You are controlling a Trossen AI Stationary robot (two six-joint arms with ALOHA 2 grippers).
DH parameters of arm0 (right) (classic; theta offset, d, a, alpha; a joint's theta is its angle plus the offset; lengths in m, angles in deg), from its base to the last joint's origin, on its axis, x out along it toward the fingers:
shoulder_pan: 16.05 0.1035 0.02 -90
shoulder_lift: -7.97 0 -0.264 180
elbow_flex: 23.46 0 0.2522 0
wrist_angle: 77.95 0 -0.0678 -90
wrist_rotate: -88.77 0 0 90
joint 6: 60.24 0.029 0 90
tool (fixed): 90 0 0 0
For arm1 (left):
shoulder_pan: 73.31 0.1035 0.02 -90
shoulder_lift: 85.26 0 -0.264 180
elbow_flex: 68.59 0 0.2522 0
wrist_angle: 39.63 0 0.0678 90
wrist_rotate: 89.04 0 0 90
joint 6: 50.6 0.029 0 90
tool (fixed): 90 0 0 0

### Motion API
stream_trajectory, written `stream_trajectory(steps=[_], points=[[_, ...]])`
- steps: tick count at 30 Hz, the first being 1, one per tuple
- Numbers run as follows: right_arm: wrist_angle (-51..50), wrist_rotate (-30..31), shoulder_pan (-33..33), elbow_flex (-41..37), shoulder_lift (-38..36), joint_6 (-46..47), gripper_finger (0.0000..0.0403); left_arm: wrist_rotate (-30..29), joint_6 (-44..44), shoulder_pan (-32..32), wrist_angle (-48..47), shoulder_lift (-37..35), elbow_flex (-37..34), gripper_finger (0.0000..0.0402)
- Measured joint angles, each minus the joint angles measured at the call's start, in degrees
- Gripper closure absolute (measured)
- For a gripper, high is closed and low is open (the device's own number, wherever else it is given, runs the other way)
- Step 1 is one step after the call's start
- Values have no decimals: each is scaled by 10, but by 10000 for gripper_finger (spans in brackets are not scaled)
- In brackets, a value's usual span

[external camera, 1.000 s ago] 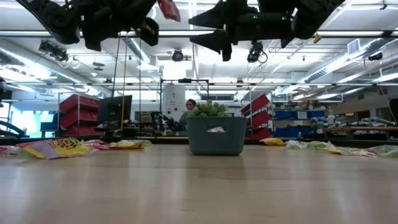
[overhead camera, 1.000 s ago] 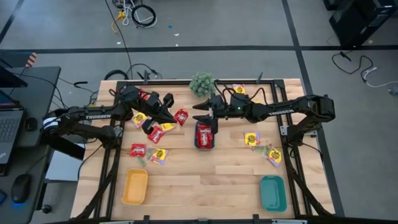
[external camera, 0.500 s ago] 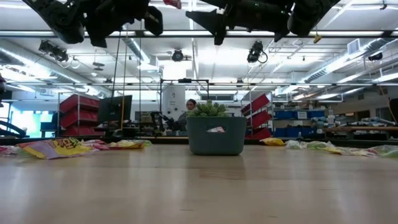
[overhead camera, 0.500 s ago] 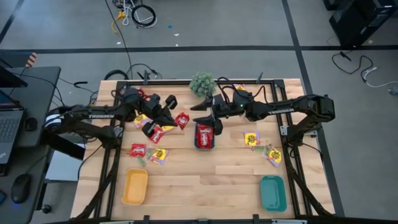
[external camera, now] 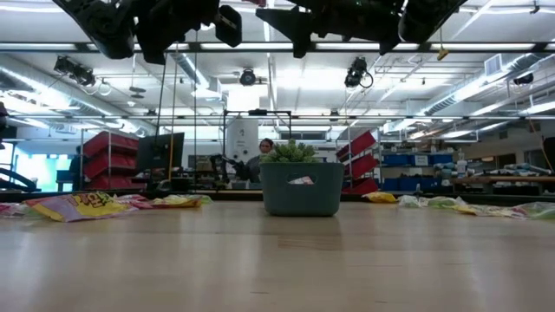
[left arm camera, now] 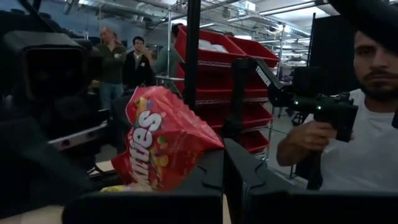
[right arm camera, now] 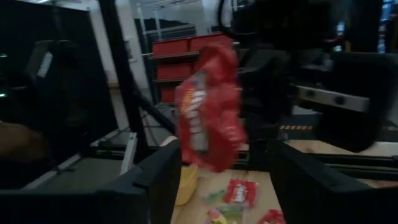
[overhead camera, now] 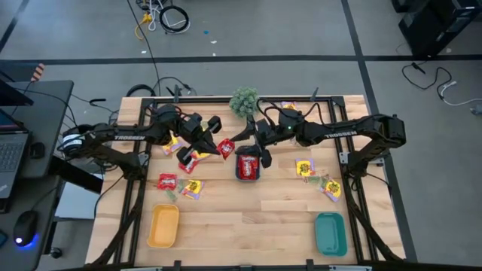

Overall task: Sort candy
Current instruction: Put the red candy pack into the blue bin

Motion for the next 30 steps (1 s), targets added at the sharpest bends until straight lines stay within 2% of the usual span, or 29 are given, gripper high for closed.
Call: stream_trajectory(steps=[4,11,13,17,22,30], points=[[-2,-10,6,0,0,-4,235,-8,0,0,-6,0,0,401],[-3,-12,8,0,0,-10,361,-22,-12,2,-8,0,0,400],[-3,-12,8,0,0,-13,387,-22,-23,4,-9,0,0,397],[-7,-12,8,0,0,-6,381,-21,-42,17,-30,0,0,379],[-23,-9,5,0,-4,1,385,-18,-43,34,-39,0,0,336],[-132,40,3,0,-53,5,393,-4,-42,69,-42,-13,0,268]])
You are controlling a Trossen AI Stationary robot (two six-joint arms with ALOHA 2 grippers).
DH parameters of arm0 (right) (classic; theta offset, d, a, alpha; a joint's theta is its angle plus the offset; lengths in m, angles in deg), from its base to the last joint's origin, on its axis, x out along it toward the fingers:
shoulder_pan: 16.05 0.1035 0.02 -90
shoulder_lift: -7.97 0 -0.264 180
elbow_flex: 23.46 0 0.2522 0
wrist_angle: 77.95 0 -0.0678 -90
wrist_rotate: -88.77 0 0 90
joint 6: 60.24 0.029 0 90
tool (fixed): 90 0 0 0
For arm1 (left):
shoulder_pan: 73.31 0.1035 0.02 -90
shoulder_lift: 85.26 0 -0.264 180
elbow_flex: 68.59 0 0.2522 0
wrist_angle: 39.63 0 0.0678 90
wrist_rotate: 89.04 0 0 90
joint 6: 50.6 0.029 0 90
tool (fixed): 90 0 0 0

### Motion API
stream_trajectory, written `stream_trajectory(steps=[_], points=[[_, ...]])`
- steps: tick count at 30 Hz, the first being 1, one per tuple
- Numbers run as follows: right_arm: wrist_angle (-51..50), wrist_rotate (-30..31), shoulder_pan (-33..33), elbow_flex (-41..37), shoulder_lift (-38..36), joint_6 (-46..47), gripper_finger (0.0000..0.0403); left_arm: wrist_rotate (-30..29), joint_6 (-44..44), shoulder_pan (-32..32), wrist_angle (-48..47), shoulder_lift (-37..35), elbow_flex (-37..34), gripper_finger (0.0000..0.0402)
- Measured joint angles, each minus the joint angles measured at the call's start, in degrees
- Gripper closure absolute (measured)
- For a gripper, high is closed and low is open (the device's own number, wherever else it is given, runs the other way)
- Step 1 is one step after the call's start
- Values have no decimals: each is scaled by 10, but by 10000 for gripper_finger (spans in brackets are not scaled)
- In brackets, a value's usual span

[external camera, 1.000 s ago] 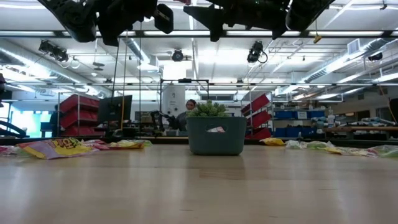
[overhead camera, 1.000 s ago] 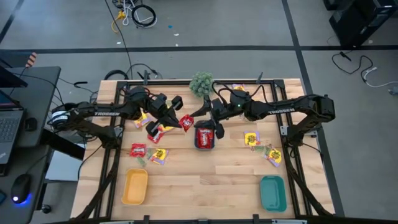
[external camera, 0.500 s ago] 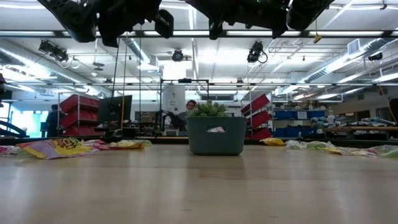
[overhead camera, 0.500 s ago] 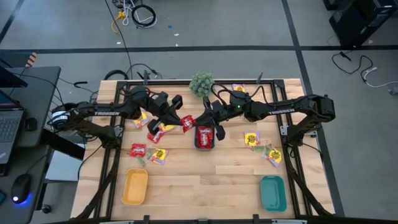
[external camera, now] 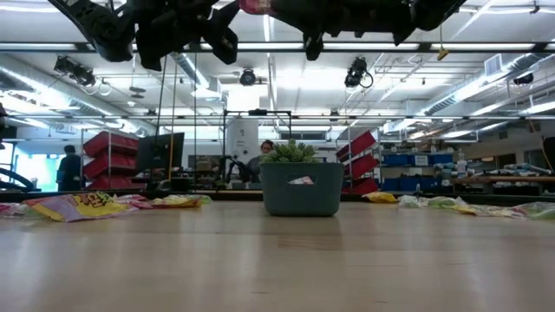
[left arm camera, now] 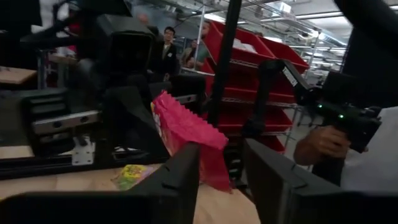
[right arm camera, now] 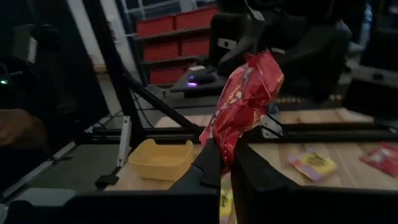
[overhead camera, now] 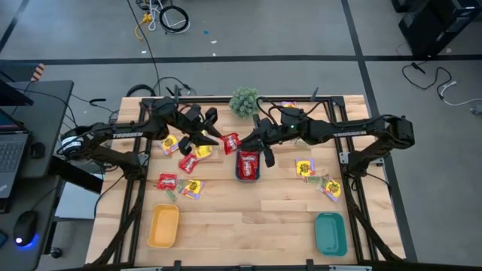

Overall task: Sort candy
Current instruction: Put the red candy pack into the blue bin

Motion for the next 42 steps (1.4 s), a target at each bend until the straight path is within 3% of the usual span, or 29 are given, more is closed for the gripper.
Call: stream_trajectory(steps=[6,14,21,30,36,42], points=[[-115,68,0,0,-34,28,393,-1,62,27,-49,-16,0,257],[-179,178,5,-58,-20,201,393,-69,196,43,-189,-49,0,257],[-137,252,28,-131,-12,322,393,-128,271,42,-301,-73,0,257],[-96,318,79,-187,-12,474,393,-201,328,38,-363,-76,0,257],[-73,338,98,-191,2,526,393,-220,343,30,-364,-76,0,257],[2,315,101,-191,76,555,393,-240,344,29,-369,-76,0,257]])
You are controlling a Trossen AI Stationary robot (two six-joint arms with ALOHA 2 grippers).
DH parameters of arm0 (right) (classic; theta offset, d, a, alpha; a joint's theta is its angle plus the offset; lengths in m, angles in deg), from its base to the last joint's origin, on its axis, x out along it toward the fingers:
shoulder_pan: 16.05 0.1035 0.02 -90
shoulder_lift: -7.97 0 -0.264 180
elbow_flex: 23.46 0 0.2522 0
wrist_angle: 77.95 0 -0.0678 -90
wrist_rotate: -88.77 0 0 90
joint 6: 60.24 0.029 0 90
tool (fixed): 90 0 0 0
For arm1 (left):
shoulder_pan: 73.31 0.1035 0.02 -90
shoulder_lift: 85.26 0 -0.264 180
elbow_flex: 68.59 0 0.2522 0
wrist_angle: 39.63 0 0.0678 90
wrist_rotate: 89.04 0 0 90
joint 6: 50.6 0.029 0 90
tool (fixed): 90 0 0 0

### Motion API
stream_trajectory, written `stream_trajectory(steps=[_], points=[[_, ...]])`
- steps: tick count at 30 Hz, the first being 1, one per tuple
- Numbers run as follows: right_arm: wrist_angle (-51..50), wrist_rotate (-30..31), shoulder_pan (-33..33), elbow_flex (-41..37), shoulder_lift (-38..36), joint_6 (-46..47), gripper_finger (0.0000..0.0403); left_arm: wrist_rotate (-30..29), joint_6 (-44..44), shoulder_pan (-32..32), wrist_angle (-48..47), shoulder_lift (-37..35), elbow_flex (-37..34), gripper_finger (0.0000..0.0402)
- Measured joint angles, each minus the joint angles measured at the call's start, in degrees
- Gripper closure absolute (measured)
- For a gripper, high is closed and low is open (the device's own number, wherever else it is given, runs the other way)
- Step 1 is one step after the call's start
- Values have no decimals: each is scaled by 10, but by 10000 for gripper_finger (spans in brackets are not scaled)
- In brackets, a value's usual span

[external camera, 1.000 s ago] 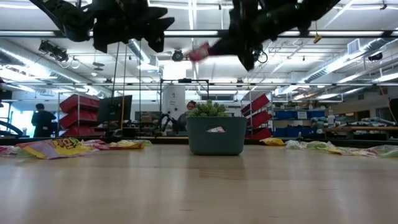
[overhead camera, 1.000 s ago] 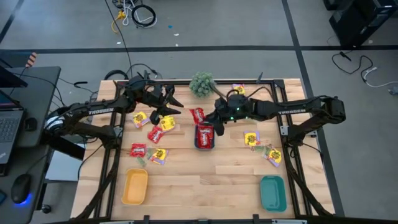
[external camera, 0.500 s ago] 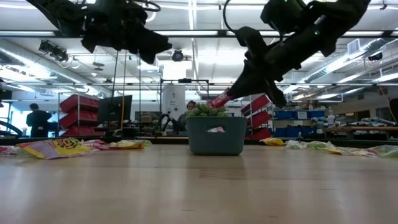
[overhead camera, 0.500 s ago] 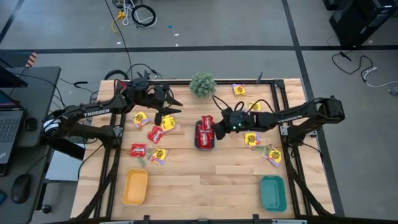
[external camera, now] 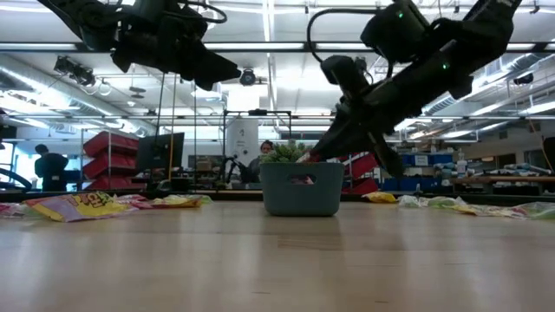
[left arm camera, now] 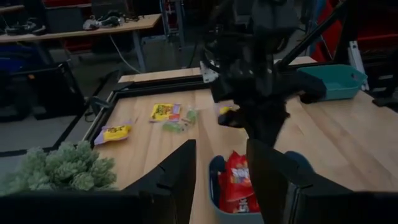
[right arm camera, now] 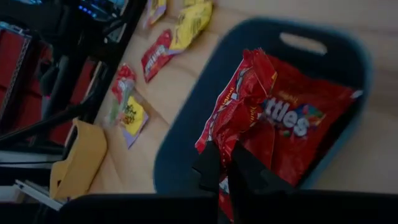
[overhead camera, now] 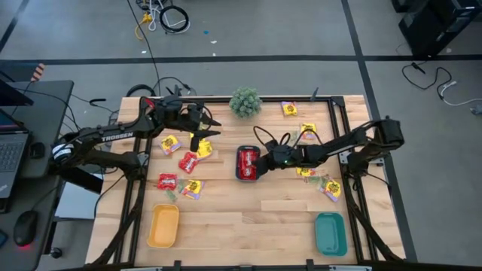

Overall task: Sort candy
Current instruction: Put the red candy pack into the blue bin

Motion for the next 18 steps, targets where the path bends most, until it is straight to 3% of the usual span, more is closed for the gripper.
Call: stream_trajectory(steps=[8,18], points=[[17,-10,-6,1,29,6,378,-3,0,0,-16,0,0,257],[-4,-17,-17,1,11,-29,239,-14,0,0,-36,0,0,257]])
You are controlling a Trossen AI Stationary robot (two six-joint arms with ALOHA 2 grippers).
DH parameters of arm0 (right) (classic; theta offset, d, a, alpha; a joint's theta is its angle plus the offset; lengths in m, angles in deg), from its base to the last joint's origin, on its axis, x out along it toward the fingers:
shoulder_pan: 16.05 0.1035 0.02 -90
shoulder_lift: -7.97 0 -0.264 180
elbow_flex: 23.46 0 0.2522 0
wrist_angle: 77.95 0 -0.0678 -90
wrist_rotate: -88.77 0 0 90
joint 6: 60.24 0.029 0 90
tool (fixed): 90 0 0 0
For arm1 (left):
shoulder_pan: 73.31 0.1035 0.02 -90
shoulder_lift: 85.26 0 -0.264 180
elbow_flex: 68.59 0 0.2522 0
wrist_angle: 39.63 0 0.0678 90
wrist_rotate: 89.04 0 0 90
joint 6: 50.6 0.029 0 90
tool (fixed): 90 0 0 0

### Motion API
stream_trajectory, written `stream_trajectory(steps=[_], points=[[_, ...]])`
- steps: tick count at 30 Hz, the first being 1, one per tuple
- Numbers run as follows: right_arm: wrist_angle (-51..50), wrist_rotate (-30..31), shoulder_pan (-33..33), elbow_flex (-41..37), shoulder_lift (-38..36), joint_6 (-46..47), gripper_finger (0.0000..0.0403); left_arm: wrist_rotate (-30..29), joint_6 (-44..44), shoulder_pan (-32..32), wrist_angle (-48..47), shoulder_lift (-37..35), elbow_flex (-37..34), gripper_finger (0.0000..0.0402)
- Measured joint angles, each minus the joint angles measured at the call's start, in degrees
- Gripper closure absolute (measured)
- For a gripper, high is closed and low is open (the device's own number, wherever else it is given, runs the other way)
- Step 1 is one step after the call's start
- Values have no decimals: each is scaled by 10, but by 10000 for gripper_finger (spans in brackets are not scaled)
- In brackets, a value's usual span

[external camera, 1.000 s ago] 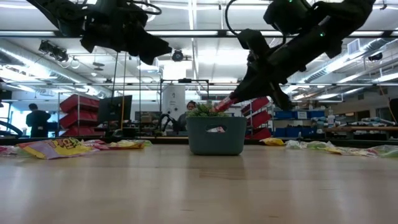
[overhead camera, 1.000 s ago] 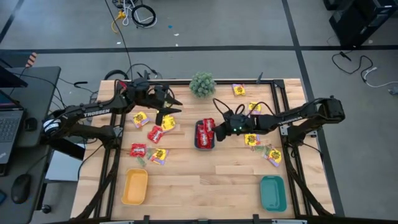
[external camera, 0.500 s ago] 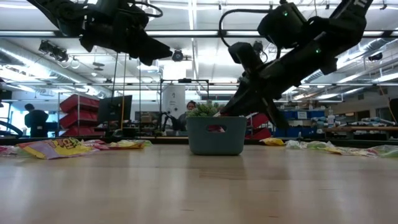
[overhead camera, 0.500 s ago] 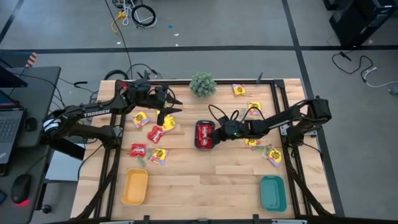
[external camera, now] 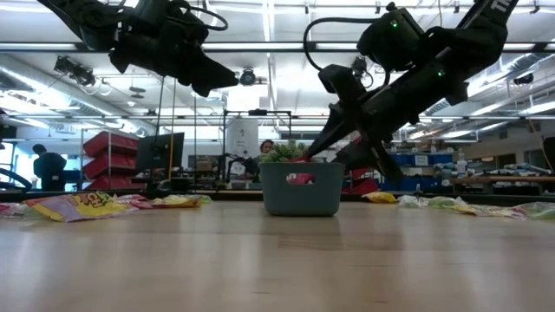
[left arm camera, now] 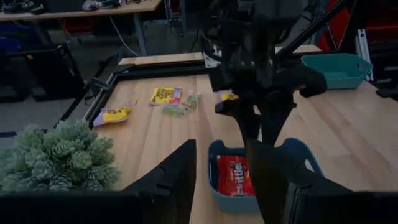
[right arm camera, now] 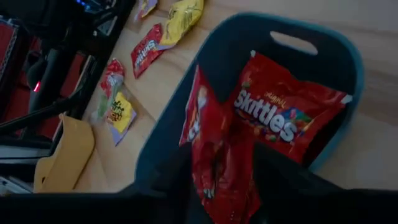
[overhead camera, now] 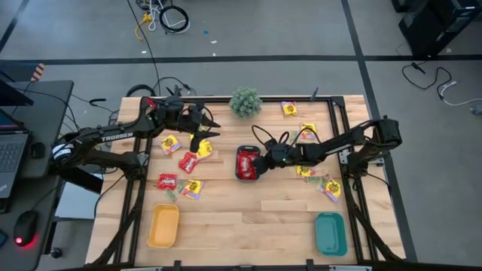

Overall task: Sort candy
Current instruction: Put the red candy pack into the blue bin

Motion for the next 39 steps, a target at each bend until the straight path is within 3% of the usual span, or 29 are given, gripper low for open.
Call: stream_trajectory(steps=[4,7,10,14,16,28,39], points=[[-7,-24,-13,0,-26,-23,203,0,0,0,-12,0,0,257],[-9,-29,-14,0,-52,-70,214,-7,0,0,-24,0,0,257],[-13,-32,-13,4,-65,-132,267,-9,0,0,-33,0,0,260],[-10,-57,-3,42,-50,-238,372,-12,1,0,-45,0,0,277],[-17,-76,0,62,-31,-279,392,-15,1,0,-52,0,0,289],[-54,-82,-32,92,61,-326,401,-19,1,0,-59,0,0,360],[-62,-32,-32,92,84,-351,402,-48,3,-1,-81,0,0,369]])
